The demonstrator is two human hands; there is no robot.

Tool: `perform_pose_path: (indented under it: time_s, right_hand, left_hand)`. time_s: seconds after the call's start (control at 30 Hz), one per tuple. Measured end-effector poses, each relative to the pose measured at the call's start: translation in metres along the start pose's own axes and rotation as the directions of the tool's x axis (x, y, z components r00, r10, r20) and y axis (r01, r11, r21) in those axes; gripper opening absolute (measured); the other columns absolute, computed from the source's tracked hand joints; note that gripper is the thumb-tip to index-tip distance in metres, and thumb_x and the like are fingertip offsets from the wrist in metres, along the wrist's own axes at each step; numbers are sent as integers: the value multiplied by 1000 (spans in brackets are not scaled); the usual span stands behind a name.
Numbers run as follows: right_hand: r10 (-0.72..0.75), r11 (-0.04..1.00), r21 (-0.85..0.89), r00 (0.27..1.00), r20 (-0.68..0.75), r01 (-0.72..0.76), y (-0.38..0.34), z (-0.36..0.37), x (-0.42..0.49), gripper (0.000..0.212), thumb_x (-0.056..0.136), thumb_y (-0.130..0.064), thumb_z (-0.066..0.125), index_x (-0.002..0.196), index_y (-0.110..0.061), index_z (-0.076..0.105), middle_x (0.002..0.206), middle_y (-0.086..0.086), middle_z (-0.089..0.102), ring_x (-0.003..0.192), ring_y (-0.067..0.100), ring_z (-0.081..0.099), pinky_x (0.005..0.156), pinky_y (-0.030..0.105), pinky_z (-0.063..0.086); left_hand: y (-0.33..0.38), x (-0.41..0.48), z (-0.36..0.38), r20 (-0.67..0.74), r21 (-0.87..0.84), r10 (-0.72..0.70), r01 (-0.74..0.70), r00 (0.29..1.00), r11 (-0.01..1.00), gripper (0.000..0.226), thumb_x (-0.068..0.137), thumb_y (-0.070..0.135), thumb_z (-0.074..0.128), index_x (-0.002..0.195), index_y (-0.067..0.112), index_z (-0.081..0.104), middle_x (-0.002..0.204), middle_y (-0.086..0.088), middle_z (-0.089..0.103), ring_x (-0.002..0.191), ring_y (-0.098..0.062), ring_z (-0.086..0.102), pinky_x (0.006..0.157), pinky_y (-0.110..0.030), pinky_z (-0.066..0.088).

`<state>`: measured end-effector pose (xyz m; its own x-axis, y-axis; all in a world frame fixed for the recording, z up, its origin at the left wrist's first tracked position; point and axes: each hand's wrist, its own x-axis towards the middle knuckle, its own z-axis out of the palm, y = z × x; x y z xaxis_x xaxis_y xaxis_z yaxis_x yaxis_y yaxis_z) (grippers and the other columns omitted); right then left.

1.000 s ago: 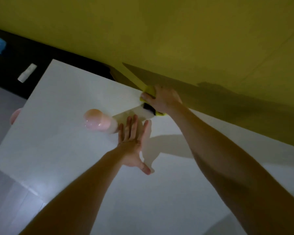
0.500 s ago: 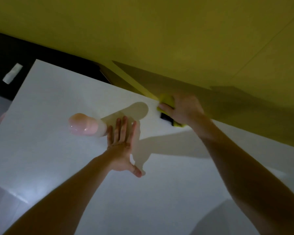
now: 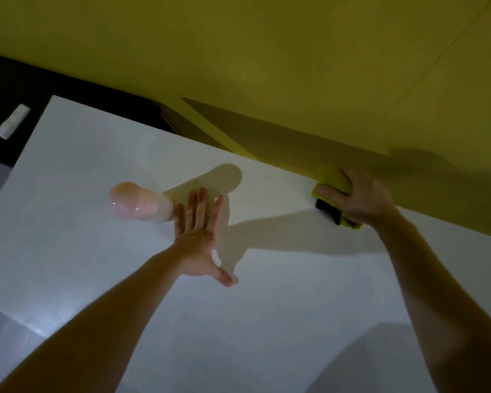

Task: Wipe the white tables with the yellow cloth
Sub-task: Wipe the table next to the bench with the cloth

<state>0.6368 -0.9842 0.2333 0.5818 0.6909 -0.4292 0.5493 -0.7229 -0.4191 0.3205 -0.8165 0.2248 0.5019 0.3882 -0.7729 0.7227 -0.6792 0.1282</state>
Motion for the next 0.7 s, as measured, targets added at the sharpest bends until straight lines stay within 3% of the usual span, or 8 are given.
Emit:
perform_pose_path:
  time_s: [0.07,0.23,0.37,0.43,0.53,0.63,0.7]
  right_hand:
    - [-15,1000,-2,1000,18,15,-28,2,9,76,94,-73,67,146,-19,60,139,18,67,126,41,64,93,41,47]
    - [-316,946,115,940,127,302,-172,66,89,75,94,-70,69,151,-24,55,143,9,66,127,35,63,93,37,49]
    - [-360,929,143,925,119,343,-229,90,110,80,93,-74,67,153,-23,54,145,8,64,130,33,62,95,38,51]
    - [-340,934,149,937,85,326,-199,85,100,69,94,-73,67,143,-23,60,133,7,69,121,32,65,85,36,47]
    - [-216,968,124,976,-15,217,-104,60,55,65,92,-75,67,137,-28,65,127,6,74,116,33,69,83,34,48]
    - [21,999,47,992,-126,-16,1,24,0,77,84,-86,62,132,-27,68,125,13,74,116,39,70,93,43,55]
    - [159,987,-10,976,-147,-162,46,5,-22,81,79,-95,53,120,-26,68,119,16,72,111,41,69,90,47,57]
  left_hand:
    - [-1,0,0,11,-2,-1,1,1000,1000,188,43,95,84,146,27,-57,149,-11,-67,143,-41,-57,127,-71,-14]
    - [0,0,-2,17,12,-2,2,1000,1000,186,46,94,84,145,27,-58,148,-9,-68,141,-38,-60,126,-68,-19]
    - [-3,0,1,3,16,-26,26,1000,1000,186,46,93,85,146,27,-57,150,-7,-67,142,-38,-59,127,-68,-19]
    - [-5,-1,2,-5,10,-32,32,999,999,187,43,94,85,146,28,-57,151,-7,-67,144,-39,-57,127,-69,-16]
    - [-6,-2,2,13,7,-14,14,1000,1000,187,43,93,86,144,29,-59,148,-6,-69,142,-40,-59,127,-70,-15]
    - [-4,-2,-3,28,14,4,-4,1000,1000,187,43,94,84,144,27,-59,147,-8,-69,140,-41,-59,126,-72,-14]
    - [-3,-2,-3,33,20,6,-6,999,1000,188,43,95,83,144,25,-58,147,-10,-69,139,-41,-60,126,-72,-15]
